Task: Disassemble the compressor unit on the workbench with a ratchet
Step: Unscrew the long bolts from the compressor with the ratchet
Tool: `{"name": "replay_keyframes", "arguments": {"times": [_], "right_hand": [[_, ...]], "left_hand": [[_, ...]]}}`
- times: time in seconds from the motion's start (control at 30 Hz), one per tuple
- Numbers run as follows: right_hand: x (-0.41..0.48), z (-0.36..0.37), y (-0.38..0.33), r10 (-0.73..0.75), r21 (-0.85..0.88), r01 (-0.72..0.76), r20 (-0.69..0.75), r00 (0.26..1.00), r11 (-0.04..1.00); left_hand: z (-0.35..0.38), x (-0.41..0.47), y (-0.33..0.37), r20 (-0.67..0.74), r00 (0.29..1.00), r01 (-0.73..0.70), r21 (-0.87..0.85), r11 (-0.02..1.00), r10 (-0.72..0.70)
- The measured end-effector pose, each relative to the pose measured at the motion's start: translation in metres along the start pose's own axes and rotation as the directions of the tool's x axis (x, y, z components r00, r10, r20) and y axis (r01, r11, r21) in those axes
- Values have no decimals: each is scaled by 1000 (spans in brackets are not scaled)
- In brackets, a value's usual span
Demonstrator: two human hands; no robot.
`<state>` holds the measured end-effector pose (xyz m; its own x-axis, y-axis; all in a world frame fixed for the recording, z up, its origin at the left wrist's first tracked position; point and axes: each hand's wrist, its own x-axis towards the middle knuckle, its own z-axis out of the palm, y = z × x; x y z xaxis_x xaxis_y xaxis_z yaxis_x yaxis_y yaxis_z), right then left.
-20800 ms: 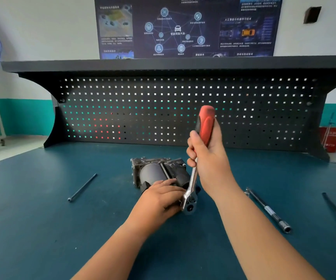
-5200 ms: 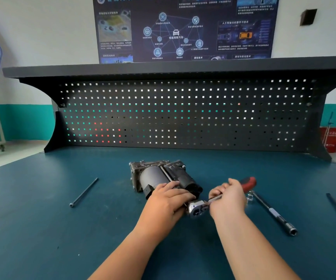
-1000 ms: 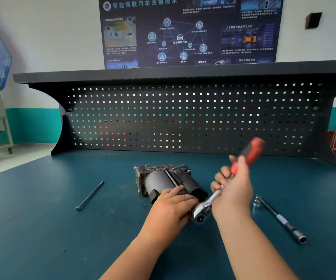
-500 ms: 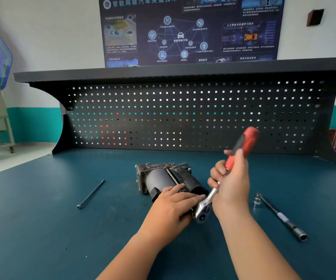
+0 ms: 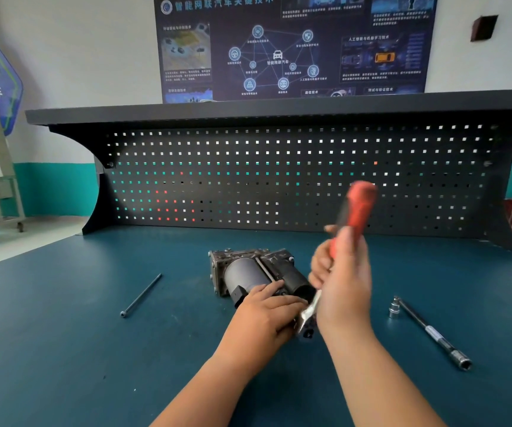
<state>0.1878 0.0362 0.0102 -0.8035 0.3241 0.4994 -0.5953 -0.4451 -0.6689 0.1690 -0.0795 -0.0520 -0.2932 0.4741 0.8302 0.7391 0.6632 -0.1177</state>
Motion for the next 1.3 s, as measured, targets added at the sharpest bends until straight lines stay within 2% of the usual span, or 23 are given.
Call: {"name": "replay_keyframes", "arguments": {"times": [0.03,0.1,0.17,0.2,0.27,0.37,0.43,0.5,0.53,0.6,0.67,0.73,0.77,0.8,0.83,0.93,1.0,1.07,1.1,1.17,1.23,1.3], "right_hand": [[8,-7,0,91,84,-80,-139,986,993],[20,-23,1,346,316,-239,-343,874,918],[24,-38,9,556,512,-319,-418,719,797],[23,-42,13,606,567,-324,-425,672,757],[23,-45,17,618,583,-323,-424,662,745],[25,-32,8,495,455,-306,-385,779,836],[22,-20,1,333,300,-239,-314,889,923],[13,-9,-2,144,146,-127,-117,983,981],[6,-4,-2,65,76,-67,18,998,995],[-5,2,0,-48,-80,72,264,963,994],[-14,5,1,-169,-226,307,477,863,925],[-19,5,2,-244,-290,502,614,751,815],[-19,4,2,-261,-294,535,628,733,792],[-19,5,2,-265,-292,521,608,748,802],[-19,5,1,-250,-278,456,549,797,845],[-12,4,1,-120,-143,156,236,964,977],[-1,-1,1,-19,-23,19,-6,1000,1000],[13,-13,0,187,170,-146,-260,947,975],[19,-21,1,324,302,-221,-351,879,927],[22,-36,7,550,528,-299,-421,721,795],[22,-44,14,624,597,-314,-428,653,738],[23,-43,15,600,563,-321,-424,679,761]], "left_hand": [[-1,0,0,12,1000,13,2,1000,-13],[-1,-1,4,18,1000,22,-2,1000,-21],[-1,0,6,7,1000,26,4,1000,-26],[-1,1,5,1,1000,31,8,999,-31],[-1,3,5,-3,999,35,17,999,-35],[-1,2,4,9,999,45,11,999,-45],[0,1,4,16,999,38,17,999,-38],[1,0,2,25,999,30,18,999,-30],[2,0,1,26,999,21,10,1000,-21],[2,0,0,-1,1000,-1,-38,999,1],[1,0,3,-63,998,-1,-56,998,-2],[-1,0,8,-105,993,53,-31,998,-56],[-1,1,9,-115,991,62,-20,998,-63],[-1,1,10,-122,991,49,-7,999,-50],[0,1,9,-119,993,20,-9,1000,-20],[1,0,2,-31,1000,-2,-23,1000,1],[0,0,1,29,999,22,5,1000,-22],[-2,0,2,31,999,23,20,1000,-23],[-2,1,4,20,999,30,19,999,-30],[-4,2,6,9,999,53,14,999,-53],[-4,2,7,14,998,53,33,998,-54],[-4,2,7,32,998,56,35,998,-58]]}}
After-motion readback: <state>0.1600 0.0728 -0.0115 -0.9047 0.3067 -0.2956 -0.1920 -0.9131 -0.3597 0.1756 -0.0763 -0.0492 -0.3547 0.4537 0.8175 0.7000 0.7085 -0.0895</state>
